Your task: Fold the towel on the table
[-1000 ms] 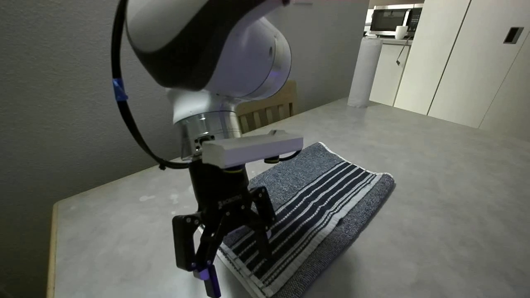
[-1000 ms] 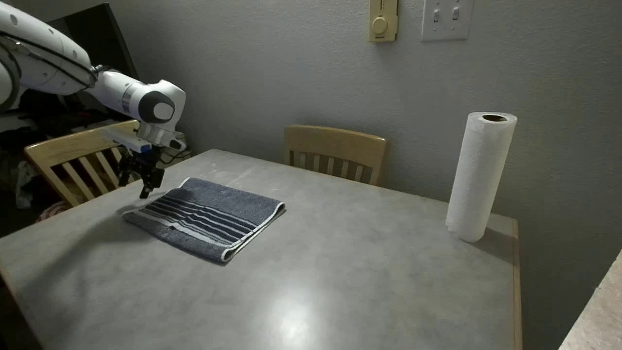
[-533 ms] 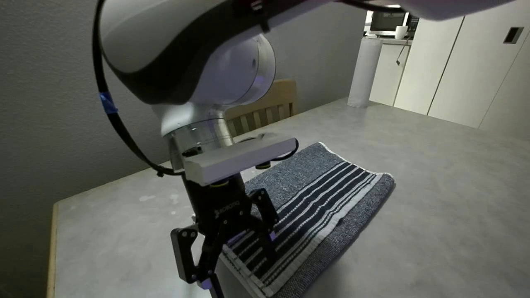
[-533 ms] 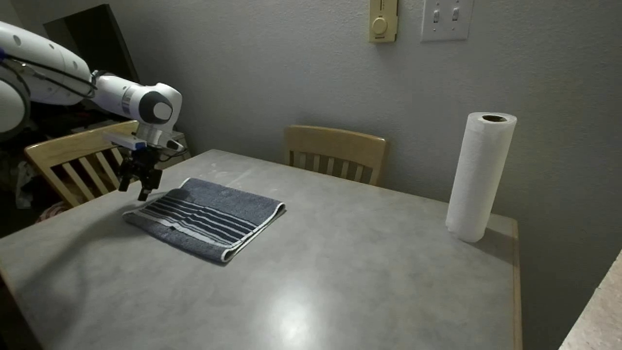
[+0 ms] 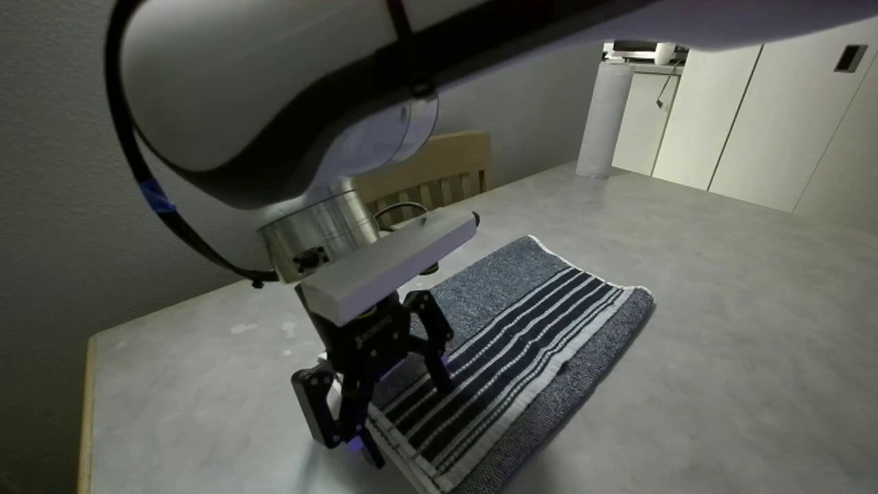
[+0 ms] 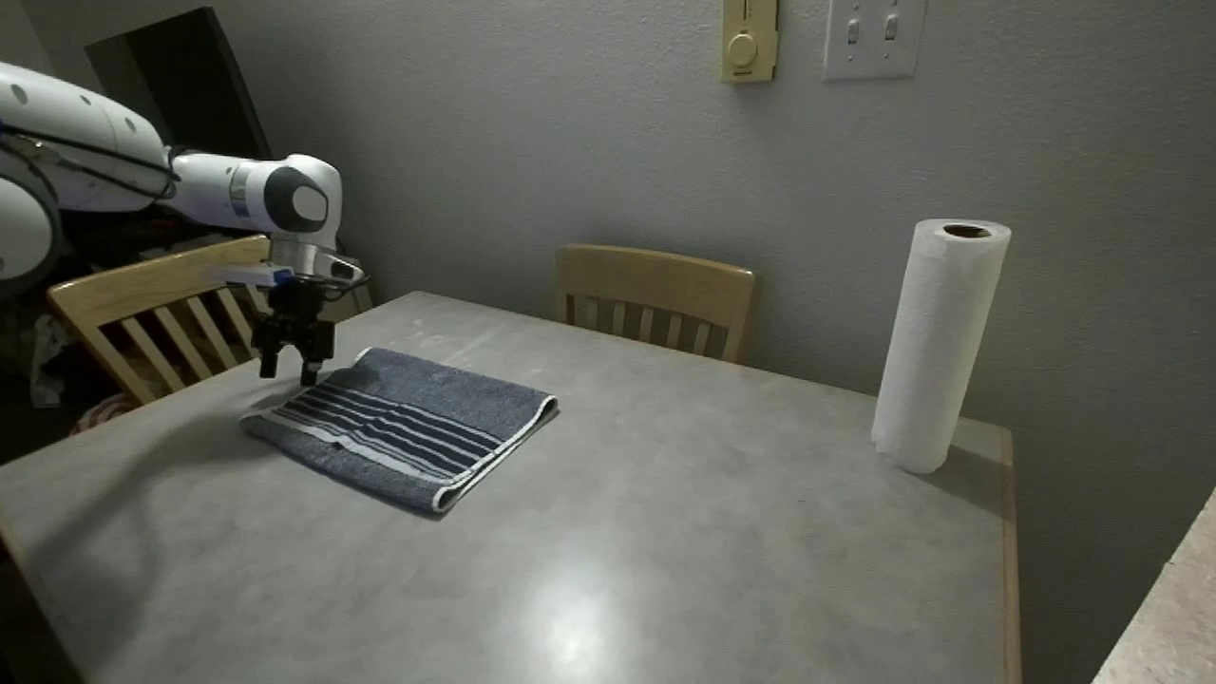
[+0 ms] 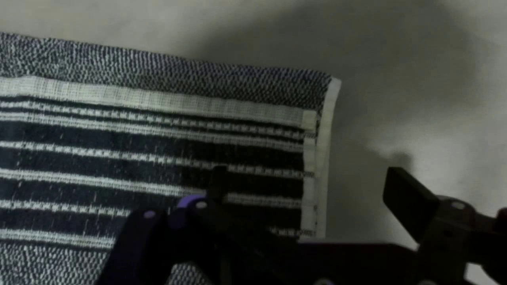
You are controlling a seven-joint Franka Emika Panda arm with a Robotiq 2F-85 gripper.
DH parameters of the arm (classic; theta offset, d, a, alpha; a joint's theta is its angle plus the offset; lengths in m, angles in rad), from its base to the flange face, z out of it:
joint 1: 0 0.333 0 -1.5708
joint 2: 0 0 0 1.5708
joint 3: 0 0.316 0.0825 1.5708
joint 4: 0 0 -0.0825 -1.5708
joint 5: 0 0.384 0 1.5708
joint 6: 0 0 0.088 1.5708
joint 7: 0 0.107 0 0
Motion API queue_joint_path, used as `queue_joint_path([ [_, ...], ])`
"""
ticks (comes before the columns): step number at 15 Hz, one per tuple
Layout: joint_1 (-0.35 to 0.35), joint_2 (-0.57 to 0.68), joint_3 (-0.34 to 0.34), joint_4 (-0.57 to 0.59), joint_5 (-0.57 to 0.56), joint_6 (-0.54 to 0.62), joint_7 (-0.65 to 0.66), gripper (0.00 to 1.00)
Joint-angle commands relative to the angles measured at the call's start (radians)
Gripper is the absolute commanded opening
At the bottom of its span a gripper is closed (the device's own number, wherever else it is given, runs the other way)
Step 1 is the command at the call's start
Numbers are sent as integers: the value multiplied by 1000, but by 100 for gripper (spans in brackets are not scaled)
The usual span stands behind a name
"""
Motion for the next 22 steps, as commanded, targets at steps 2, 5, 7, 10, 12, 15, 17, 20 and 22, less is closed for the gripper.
queue_joint_path([
  [2,13,5,-11,10,-28,13,-8,100],
  [5,17,8,-16,17,-32,15,-10,100],
  [7,17,9,-18,19,-32,15,-11,100],
  [10,19,14,-24,22,-39,9,-8,100],
  [12,27,16,-38,24,-50,2,21,100],
  [15,42,22,-72,25,-75,24,97,100],
  [17,49,32,-93,27,-86,60,150,100],
  [20,40,42,-91,16,-56,197,227,100],
  [22,39,38,-93,-4,-56,292,282,100],
])
